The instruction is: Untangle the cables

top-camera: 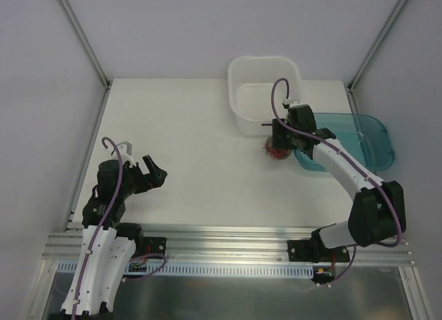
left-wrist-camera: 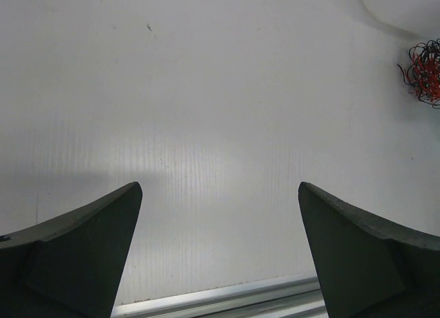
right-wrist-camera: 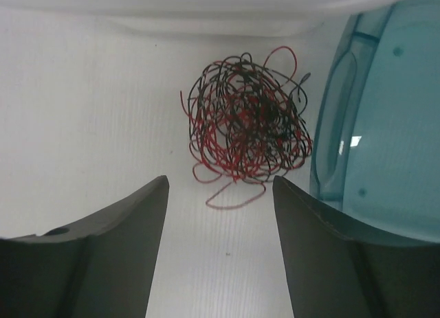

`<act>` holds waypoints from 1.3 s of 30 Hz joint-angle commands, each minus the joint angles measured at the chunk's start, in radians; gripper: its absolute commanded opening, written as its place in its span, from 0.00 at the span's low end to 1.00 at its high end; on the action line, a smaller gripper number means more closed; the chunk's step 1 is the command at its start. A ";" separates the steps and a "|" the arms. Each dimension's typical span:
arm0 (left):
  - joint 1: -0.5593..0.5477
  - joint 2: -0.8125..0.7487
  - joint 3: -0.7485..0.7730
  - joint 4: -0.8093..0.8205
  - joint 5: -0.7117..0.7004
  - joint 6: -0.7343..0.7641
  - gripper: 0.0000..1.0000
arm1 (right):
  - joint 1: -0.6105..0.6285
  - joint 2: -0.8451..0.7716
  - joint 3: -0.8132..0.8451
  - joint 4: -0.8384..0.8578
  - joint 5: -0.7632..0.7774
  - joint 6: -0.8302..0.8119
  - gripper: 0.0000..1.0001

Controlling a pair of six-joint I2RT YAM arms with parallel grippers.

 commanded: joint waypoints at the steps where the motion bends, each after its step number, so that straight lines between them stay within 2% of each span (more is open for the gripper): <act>1: -0.003 0.023 0.005 0.043 0.036 0.031 0.99 | 0.012 0.114 0.064 0.140 0.048 0.040 0.66; 9: -0.003 0.026 0.002 0.051 0.063 0.032 0.99 | 0.072 0.271 0.052 0.199 0.144 0.150 0.61; 12: -0.003 0.028 0.000 0.053 0.073 0.032 0.99 | 0.098 0.277 0.018 0.212 0.154 0.172 0.52; 13: -0.003 0.026 -0.002 0.053 0.075 0.031 0.99 | 0.107 0.276 0.004 0.212 0.157 0.170 0.43; 15: -0.003 0.026 -0.002 0.056 0.084 0.028 0.99 | 0.135 0.267 -0.008 0.207 0.163 0.164 0.33; 16: -0.003 0.026 -0.003 0.056 0.089 0.028 0.99 | 0.147 0.263 -0.014 0.207 0.170 0.161 0.21; 18: -0.003 0.028 -0.003 0.059 0.107 0.026 0.99 | 0.176 0.244 -0.045 0.215 0.167 0.162 0.05; 20: -0.003 0.023 -0.005 0.060 0.113 0.026 0.99 | 0.215 0.228 -0.072 0.221 0.161 0.169 0.01; 25: -0.003 0.008 -0.009 0.068 0.122 0.026 0.99 | 0.333 0.182 -0.114 0.235 0.140 0.190 0.01; 29: -0.003 0.006 -0.012 0.071 0.132 0.028 0.99 | 0.501 0.129 -0.119 0.239 0.154 0.234 0.01; 33: -0.003 0.017 -0.014 0.077 0.152 0.028 0.99 | 0.620 0.115 -0.100 0.236 0.173 0.311 0.01; 36: -0.009 0.032 -0.018 0.091 0.193 0.029 0.99 | 0.678 0.102 -0.062 0.192 0.224 0.368 0.32; 37: -0.011 0.037 -0.020 0.099 0.205 0.028 0.99 | 0.693 0.093 -0.042 0.180 0.241 0.365 0.47; 39: -0.021 0.057 -0.021 0.103 0.221 0.003 0.99 | 0.716 0.047 -0.025 0.146 0.253 0.351 0.60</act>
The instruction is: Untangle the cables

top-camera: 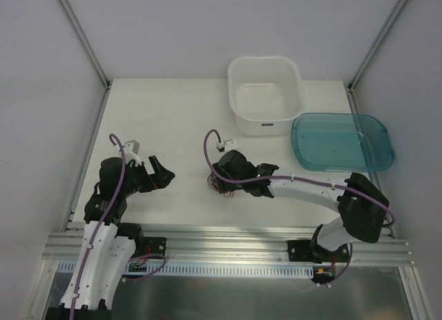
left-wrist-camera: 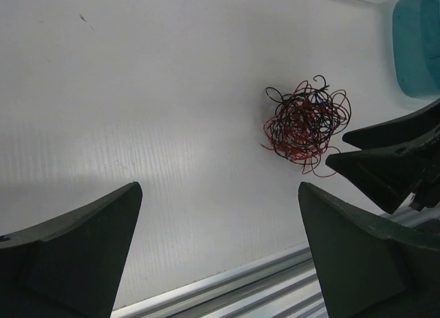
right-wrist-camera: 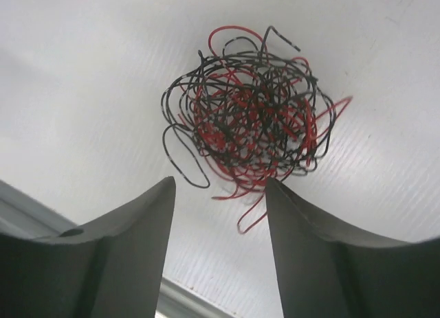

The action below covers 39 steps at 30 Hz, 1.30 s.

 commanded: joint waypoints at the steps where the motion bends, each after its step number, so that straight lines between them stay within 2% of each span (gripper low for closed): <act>1: -0.022 0.042 -0.010 0.051 0.066 -0.013 0.99 | 0.020 -0.107 0.078 -0.055 0.066 0.034 0.61; 5: -0.065 0.130 -0.006 0.104 0.140 -0.154 0.99 | 0.014 -0.185 0.087 -0.175 0.138 0.057 0.61; 6: -0.097 0.153 -0.001 0.124 0.119 -0.174 0.99 | 0.008 -0.198 0.075 -0.180 0.134 0.066 0.61; 10: -0.377 0.324 0.062 0.216 -0.062 -0.202 0.99 | -0.049 -0.257 -0.017 -0.120 0.088 0.139 0.61; 13: -0.479 0.462 0.092 0.308 -0.156 -0.196 0.99 | -0.083 -0.279 -0.097 -0.054 0.039 0.186 0.61; 19: -0.558 0.726 0.160 0.452 -0.220 -0.202 0.97 | -0.117 -0.277 -0.213 0.127 0.002 0.238 0.60; 25: -0.608 0.872 0.220 0.503 -0.289 -0.223 0.90 | -0.181 -0.198 -0.287 0.346 -0.087 0.267 0.59; 29: -0.613 0.938 0.237 0.537 -0.311 -0.260 0.82 | -0.202 -0.121 -0.281 0.430 -0.144 0.253 0.59; 33: -0.625 0.992 0.237 0.574 -0.303 -0.292 0.67 | -0.202 -0.046 -0.277 0.497 -0.194 0.245 0.57; 34: -0.631 1.005 0.235 0.581 -0.305 -0.298 0.59 | -0.201 -0.037 -0.277 0.507 -0.197 0.245 0.56; 35: -0.634 1.010 0.233 0.586 -0.302 -0.306 0.55 | -0.201 -0.021 -0.278 0.510 -0.199 0.247 0.54; 36: -0.636 1.012 0.223 0.590 -0.302 -0.308 0.50 | -0.201 -0.018 -0.284 0.510 -0.201 0.242 0.48; 37: -0.636 1.009 0.217 0.592 -0.311 -0.311 0.35 | -0.201 -0.018 -0.290 0.509 -0.198 0.238 0.45; 38: -0.636 1.004 0.207 0.597 -0.318 -0.315 0.27 | -0.201 -0.030 -0.295 0.500 -0.193 0.232 0.42; 39: -0.636 0.996 0.191 0.604 -0.326 -0.315 0.18 | -0.202 -0.041 -0.301 0.491 -0.176 0.226 0.32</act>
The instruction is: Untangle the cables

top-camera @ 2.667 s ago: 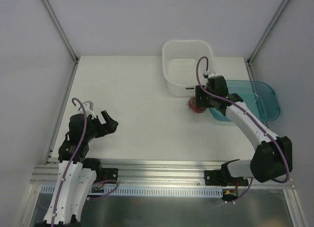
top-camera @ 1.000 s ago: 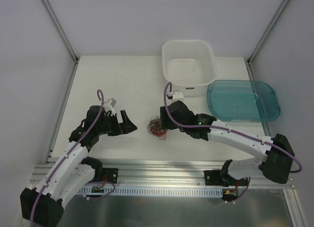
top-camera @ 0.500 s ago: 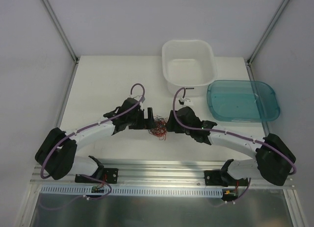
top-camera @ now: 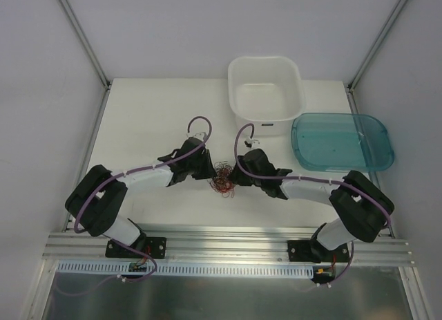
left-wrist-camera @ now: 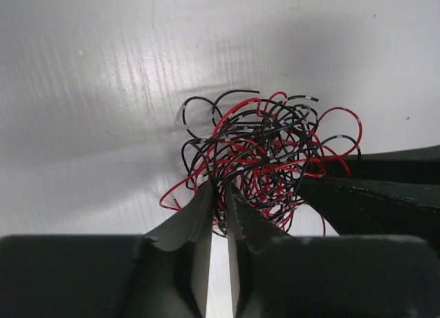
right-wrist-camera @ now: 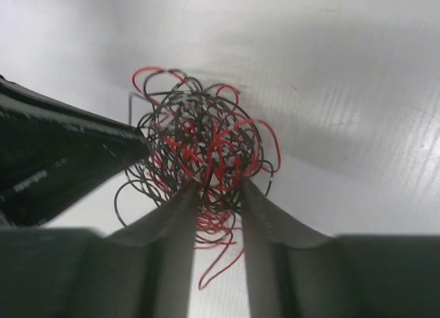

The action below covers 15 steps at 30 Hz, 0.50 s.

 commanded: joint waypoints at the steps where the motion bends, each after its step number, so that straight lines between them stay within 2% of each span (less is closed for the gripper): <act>1: -0.012 -0.034 -0.026 0.062 -0.045 -0.018 0.10 | -0.003 -0.035 -0.020 0.026 0.007 -0.019 0.26; 2: -0.012 -0.047 -0.034 0.061 -0.060 -0.017 0.00 | -0.005 -0.047 -0.025 0.010 0.015 -0.027 0.21; 3: -0.010 -0.060 -0.048 0.061 -0.060 -0.015 0.00 | -0.008 -0.082 -0.030 -0.007 0.035 -0.033 0.12; 6: -0.010 -0.152 -0.077 0.058 -0.108 -0.011 0.00 | -0.011 -0.177 -0.030 -0.114 0.093 -0.076 0.01; 9: -0.010 -0.268 -0.099 0.006 -0.175 -0.006 0.00 | -0.011 -0.312 -0.013 -0.260 0.185 -0.131 0.01; 10: -0.012 -0.301 -0.100 -0.032 -0.198 0.001 0.00 | -0.011 -0.348 -0.002 -0.359 0.209 -0.143 0.01; 15: -0.010 -0.557 -0.068 -0.139 -0.295 0.044 0.00 | -0.014 -0.533 0.131 -0.616 0.358 -0.218 0.01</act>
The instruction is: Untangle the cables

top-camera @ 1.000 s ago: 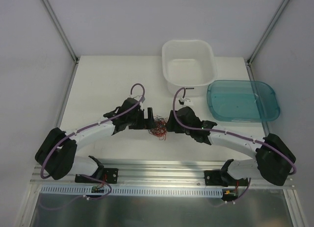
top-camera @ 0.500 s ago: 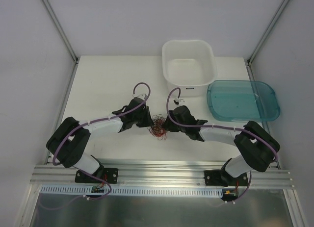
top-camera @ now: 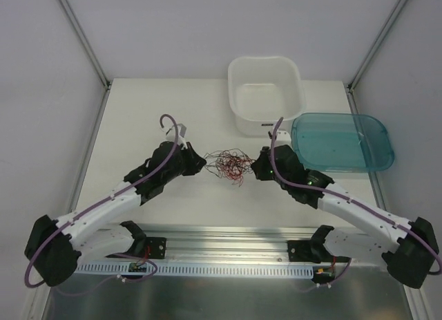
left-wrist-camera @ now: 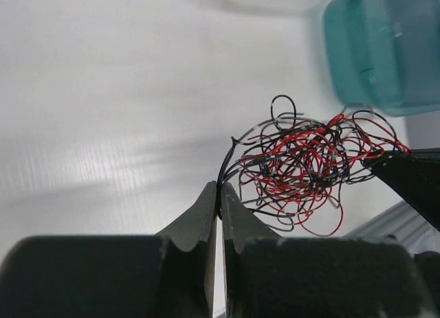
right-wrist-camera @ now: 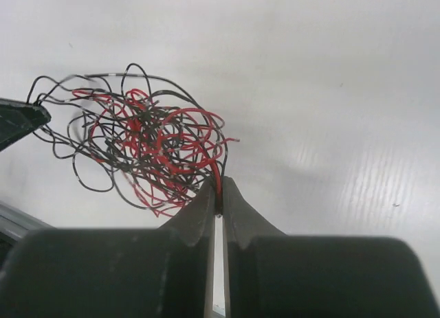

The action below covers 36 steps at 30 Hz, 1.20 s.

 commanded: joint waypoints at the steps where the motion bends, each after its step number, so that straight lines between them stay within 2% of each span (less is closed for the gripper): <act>1: 0.003 -0.164 0.030 -0.104 -0.139 0.062 0.00 | -0.010 -0.144 0.121 -0.290 0.193 -0.092 0.00; 6: 0.003 -0.331 0.041 -0.151 -0.159 0.083 0.00 | -0.014 -0.238 0.171 -0.390 0.276 -0.125 0.01; 9: 0.003 -0.388 0.006 -0.205 -0.230 0.051 0.00 | -0.022 -0.264 0.151 -0.465 0.303 -0.089 0.02; 11: 0.004 -0.402 -0.053 -0.243 -0.270 -0.035 0.00 | -0.022 -0.281 0.128 -0.482 0.297 -0.050 0.12; 12: 0.004 -0.397 -0.076 -0.248 -0.253 -0.093 0.00 | -0.024 -0.284 0.110 -0.485 0.285 -0.039 0.21; 13: 0.004 -0.391 -0.118 -0.248 -0.227 -0.118 0.00 | -0.024 -0.284 0.102 -0.484 0.258 -0.036 0.37; 16: 0.004 -0.322 -0.174 -0.246 -0.135 -0.179 0.00 | -0.024 -0.263 0.094 -0.488 0.184 -0.029 0.62; 17: 0.004 -0.281 -0.180 -0.246 -0.117 -0.187 0.00 | -0.019 -0.246 0.099 -0.490 0.167 -0.035 0.66; 21: 0.001 -0.244 -0.189 -0.246 -0.048 -0.179 0.00 | -0.007 -0.221 0.100 -0.476 0.119 -0.046 0.69; 25: 0.003 -0.317 -0.194 -0.248 -0.043 -0.162 0.00 | -0.007 -0.192 0.080 -0.412 0.060 -0.066 0.69; 29: 0.003 -0.402 -0.189 -0.257 -0.037 -0.149 0.00 | 0.001 -0.103 0.056 -0.253 -0.051 -0.046 0.68; 33: 0.003 -0.414 -0.189 -0.275 -0.015 -0.147 0.00 | 0.015 0.026 0.060 -0.088 -0.126 -0.052 0.69; 36: 0.003 -0.414 -0.195 -0.286 -0.009 -0.148 0.00 | 0.021 0.148 0.080 0.015 -0.154 -0.037 0.79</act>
